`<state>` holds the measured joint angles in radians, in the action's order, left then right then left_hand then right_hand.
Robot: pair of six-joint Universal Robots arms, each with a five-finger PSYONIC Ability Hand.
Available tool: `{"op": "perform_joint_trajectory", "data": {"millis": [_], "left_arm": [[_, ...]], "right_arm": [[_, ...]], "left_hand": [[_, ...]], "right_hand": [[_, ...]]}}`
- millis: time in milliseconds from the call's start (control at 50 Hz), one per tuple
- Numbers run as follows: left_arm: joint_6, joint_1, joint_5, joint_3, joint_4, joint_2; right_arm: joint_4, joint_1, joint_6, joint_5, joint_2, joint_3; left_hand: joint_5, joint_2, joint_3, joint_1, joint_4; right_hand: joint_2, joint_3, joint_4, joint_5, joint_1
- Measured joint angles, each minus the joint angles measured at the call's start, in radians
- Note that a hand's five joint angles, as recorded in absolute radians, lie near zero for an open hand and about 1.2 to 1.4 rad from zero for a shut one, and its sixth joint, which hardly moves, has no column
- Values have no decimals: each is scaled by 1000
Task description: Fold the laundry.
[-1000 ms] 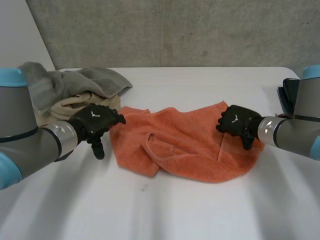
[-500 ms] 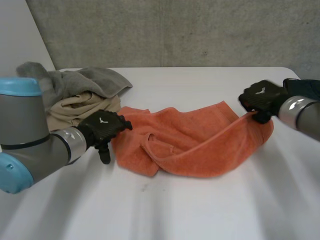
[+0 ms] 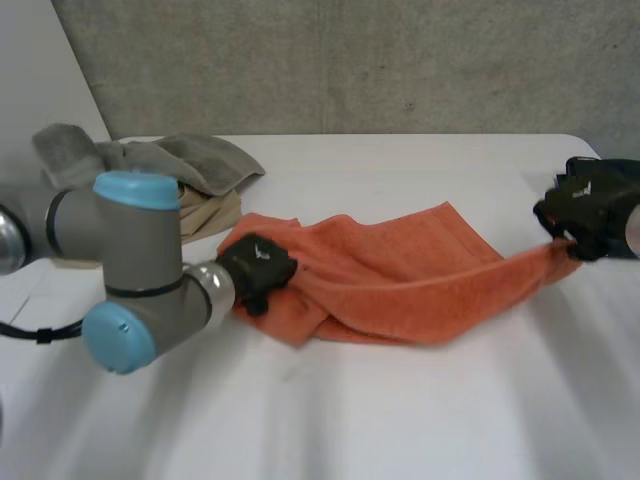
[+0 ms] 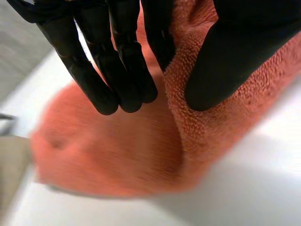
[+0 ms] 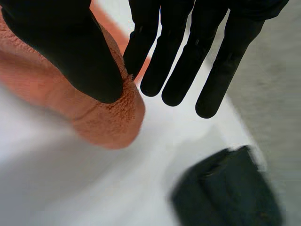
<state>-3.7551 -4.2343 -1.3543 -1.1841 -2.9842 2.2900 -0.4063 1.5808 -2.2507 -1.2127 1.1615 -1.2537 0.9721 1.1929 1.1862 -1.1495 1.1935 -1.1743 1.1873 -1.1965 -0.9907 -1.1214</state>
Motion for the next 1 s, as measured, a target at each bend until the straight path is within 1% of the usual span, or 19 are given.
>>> {"op": "perform_joint_trajectory", "data": {"millis": [100, 120, 140, 200, 260, 340, 400, 420, 440, 560, 640, 780, 880, 920, 940, 980, 1000], "left_arm": [[-14, -6, -130, 224, -52, 11], [-5, -11, -162, 295, -81, 4], [-1, -12, -170, 315, -91, 1], [48, -25, -219, 466, -187, -32], [101, -33, -236, 540, -268, -70], [158, -38, -241, 549, -323, -115], [179, -38, -240, 505, -327, -139], [186, -37, -240, 446, -318, -151], [187, -37, -240, 429, -315, -153], [188, -34, -238, 100, -278, -194], [181, -31, -237, -104, -273, -202], [142, -29, -231, -352, -238, -207], [121, -29, -214, -413, -180, -239], [118, -31, -197, -418, -143, -272], [118, -32, -190, -416, -130, -284], [118, -38, -170, -402, -100, -320], [117, -43, -154, -387, -81, -342]], "right_arm": [[221, 54, -165, -113, -28, 140], [291, 64, -218, -143, -30, 170], [322, 67, -242, -155, -29, 182], [552, 84, -419, -241, -19, 240], [708, 89, -540, -296, 6, 253], [797, 92, -625, -322, 41, 232], [790, 93, -644, -311, 57, 204], [763, 92, -646, -291, 62, 177], [752, 92, -645, -283, 62, 168], [591, 81, -614, -169, 39, 16], [518, 66, -556, -124, -10, -102], [480, 33, -408, -103, -104, -254], [478, 14, -328, -100, -133, -287], [477, 10, -307, -99, -133, -289], [477, 9, -302, -99, -132, -289], [477, 9, -291, -99, -125, -289], [477, 10, -289, -98, -118, -288]], "left_hand": [[0, 0, 0, 0, 0], [0, 0, 0, 0, 0], [0, 0, 0, 0, 0], [0, 1, 0, 0, 0], [0, 1, 0, 0, 0], [0, 1, 0, 0, 0], [0, 1, 0, 0, 0], [0, 1, 0, 0, 0], [0, 1, 0, 0, 0], [0, 2, 2, 0, 0], [0, 3, 2, 0, 1], [0, 3, 2, 0, 1], [-1, -8, -7, 2, -8], [-100, -153, -147, 118, -145], [-178, -237, -228, 214, -226], [-504, -550, -539, 560, -554], [-629, -691, -662, 714, -680]], "right_hand": [[0, 0, 0, 0, 0], [0, 0, 0, 0, 0], [0, 0, 0, 0, 0], [0, 0, 0, 0, 0], [0, 0, -1, 0, 0], [0, 0, -1, -8, 0], [0, 0, -1, -8, 0], [0, 0, -1, -9, 0], [0, 0, -1, -10, 0], [0, 1, -1, -11, 0], [0, 1, -1, -11, 0], [0, 1, -1, -11, 0], [0, 1, -1, -11, 0], [0, 1, -1, -11, 0], [0, 1, -1, -11, 0], [0, 1, -1, -11, 0], [0, 1, -1, -11, 0]]}}
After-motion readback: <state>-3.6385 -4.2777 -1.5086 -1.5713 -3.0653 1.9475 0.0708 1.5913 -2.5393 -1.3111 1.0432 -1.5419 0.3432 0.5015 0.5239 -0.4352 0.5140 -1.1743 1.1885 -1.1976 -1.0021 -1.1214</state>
